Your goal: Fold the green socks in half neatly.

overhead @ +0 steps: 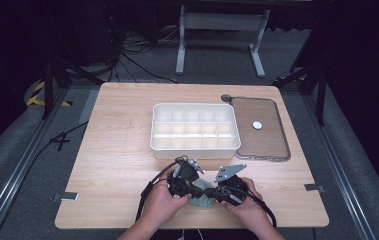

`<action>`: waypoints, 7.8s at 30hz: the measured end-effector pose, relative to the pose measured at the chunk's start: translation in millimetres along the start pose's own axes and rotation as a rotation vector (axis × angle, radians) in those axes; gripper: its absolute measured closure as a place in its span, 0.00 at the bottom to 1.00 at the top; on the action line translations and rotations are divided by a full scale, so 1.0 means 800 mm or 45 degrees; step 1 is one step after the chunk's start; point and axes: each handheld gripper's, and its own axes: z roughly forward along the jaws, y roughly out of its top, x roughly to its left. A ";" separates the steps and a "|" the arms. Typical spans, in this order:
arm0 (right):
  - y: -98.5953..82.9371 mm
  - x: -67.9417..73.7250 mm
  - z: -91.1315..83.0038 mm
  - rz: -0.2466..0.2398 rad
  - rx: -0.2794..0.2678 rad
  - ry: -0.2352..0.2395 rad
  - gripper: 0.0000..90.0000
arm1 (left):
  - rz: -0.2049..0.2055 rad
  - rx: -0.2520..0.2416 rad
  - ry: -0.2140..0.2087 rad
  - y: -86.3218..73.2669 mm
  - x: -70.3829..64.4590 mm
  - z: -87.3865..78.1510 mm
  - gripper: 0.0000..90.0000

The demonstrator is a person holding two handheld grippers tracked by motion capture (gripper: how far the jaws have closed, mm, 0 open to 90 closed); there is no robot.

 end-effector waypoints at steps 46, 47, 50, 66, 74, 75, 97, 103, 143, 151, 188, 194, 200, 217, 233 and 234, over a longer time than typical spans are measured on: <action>0.006 0.004 -0.007 -0.051 0.111 -0.049 0.94 | -0.036 0.060 0.145 -0.019 0.019 -0.007 0.81; 0.006 0.004 -0.007 -0.043 0.106 -0.050 0.93 | -0.037 0.057 0.161 -0.024 0.023 -0.009 0.81; 0.006 0.004 -0.007 -0.035 0.104 -0.052 0.93 | -0.011 0.064 0.190 -0.028 0.024 -0.010 0.82; 0.011 -0.002 -0.004 -0.054 0.107 -0.042 0.95 | 0.085 0.090 0.181 -0.046 0.026 0.005 0.83; 0.011 -0.002 -0.003 -0.054 0.107 -0.038 0.96 | 0.117 0.095 0.165 -0.045 0.023 0.007 0.86; 0.011 -0.002 -0.003 -0.053 0.109 -0.040 0.96 | 0.130 0.093 0.168 -0.045 0.022 0.007 0.87; 0.013 0.005 0.000 -0.063 0.101 -0.044 0.96 | 0.308 -0.088 0.127 -0.027 -0.010 0.009 0.87; 0.011 0.002 0.003 -0.024 0.083 -0.020 0.97 | 0.370 -0.077 0.171 -0.023 -0.016 0.012 0.85; 0.007 -0.006 -0.046 0.118 -0.086 -0.086 0.63 | 0.415 0.002 0.190 -0.010 -0.037 0.028 0.73; 0.004 -0.002 -0.025 0.140 -0.035 -0.143 0.60 | 0.409 0.003 0.188 -0.009 -0.038 0.030 0.73; 0.004 -0.034 -0.003 0.372 0.155 0.180 0.74 | 0.316 0.066 0.222 -0.023 -0.029 0.032 0.75; 0.006 -0.030 -0.006 0.319 0.138 0.168 0.83 | 0.290 0.042 0.198 -0.025 -0.026 0.029 0.73; 0.007 -0.025 -0.014 0.270 0.115 0.131 0.84 | 0.275 -0.009 0.166 -0.028 -0.015 0.011 0.69; 0.026 -0.023 -0.057 0.133 -0.008 -0.024 0.83 | 0.084 -0.064 0.227 -0.041 0.027 -0.047 0.60; 0.065 -0.045 -0.105 0.087 -0.054 -0.191 0.83 | 0.006 -0.123 0.263 -0.049 0.039 -0.070 0.59; 0.066 -0.046 -0.107 0.085 -0.059 -0.196 0.83 | 0.006 -0.124 0.263 -0.049 0.040 -0.070 0.59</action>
